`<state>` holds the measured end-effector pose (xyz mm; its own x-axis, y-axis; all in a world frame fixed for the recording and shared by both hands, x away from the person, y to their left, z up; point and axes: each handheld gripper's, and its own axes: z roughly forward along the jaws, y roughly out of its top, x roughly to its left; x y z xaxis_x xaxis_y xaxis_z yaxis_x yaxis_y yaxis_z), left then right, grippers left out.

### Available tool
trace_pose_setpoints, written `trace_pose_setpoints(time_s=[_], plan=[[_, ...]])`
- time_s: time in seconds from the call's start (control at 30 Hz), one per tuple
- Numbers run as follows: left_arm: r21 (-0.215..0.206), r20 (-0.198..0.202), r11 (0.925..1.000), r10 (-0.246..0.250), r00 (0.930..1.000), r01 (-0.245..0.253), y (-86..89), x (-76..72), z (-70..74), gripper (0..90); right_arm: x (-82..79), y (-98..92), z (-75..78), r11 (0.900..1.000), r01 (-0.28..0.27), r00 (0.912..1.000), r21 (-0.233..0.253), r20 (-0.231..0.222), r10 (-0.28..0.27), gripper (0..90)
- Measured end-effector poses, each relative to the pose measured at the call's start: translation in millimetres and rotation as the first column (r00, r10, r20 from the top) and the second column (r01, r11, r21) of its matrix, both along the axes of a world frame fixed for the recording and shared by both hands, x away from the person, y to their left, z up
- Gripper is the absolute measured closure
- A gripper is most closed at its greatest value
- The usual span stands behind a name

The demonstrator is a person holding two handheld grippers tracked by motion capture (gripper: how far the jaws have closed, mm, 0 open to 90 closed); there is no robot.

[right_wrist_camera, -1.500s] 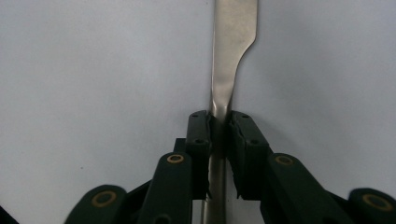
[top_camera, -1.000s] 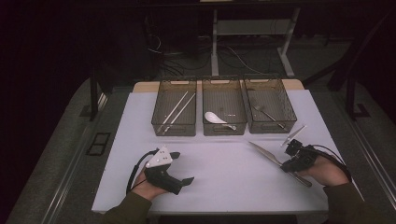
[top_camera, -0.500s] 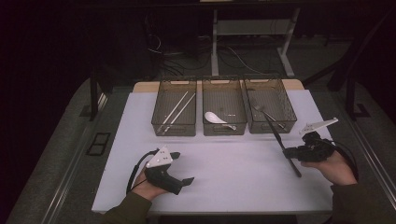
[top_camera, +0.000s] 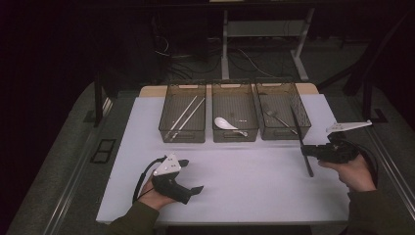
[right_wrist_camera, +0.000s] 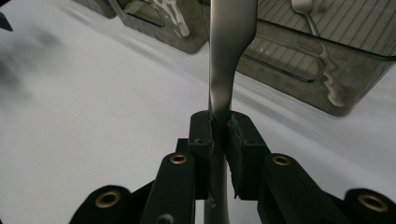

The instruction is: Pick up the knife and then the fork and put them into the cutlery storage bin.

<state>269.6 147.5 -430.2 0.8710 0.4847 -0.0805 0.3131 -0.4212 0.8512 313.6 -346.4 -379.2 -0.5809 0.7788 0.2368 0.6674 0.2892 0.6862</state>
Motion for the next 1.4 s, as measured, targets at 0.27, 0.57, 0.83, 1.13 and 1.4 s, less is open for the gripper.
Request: trace_pose_setpoints(time_s=[0.27, 0.57, 0.83, 1.13, 1.4], plan=[[-0.009, -0.001, 0.9999, 0.005, 1.0000, -0.005, -0.8, -0.5, -0.3, 0.0, 6.0, -2.7, 11.0, 0.999, 0.045, 0.9977, 0.025, 0.049, -0.046, 80.1], [-0.004, -0.002, 1.0000, 0.005, 1.0000, -0.005, -0.6, -0.1, -0.6, 0.0, 26.0, 0.0, 30.7, 0.997, 0.069, 0.9916, 0.040, 0.107, -0.073, 80.1], [-0.005, -0.002, 1.0000, 0.003, 1.0000, -0.003, -1.2, -0.2, -0.7, 0.0, 52.3, 7.7, 54.2, 0.996, 0.088, 0.9839, 0.019, 0.154, -0.090, 80.0], [-0.007, -0.002, 1.0000, -0.001, 1.0000, 0.001, -0.8, -0.2, -0.5, 0.0, 95.4, 21.6, 64.2, 0.993, 0.111, 0.9747, -0.027, 0.198, -0.104, 80.0], [-0.010, -0.002, 0.9999, -0.005, 1.0000, 0.005, -0.9, -0.2, -0.5, 0.0, 129.1, 25.6, 46.1, 0.987, 0.148, 0.9730, -0.059, 0.187, -0.135, 80.0]])
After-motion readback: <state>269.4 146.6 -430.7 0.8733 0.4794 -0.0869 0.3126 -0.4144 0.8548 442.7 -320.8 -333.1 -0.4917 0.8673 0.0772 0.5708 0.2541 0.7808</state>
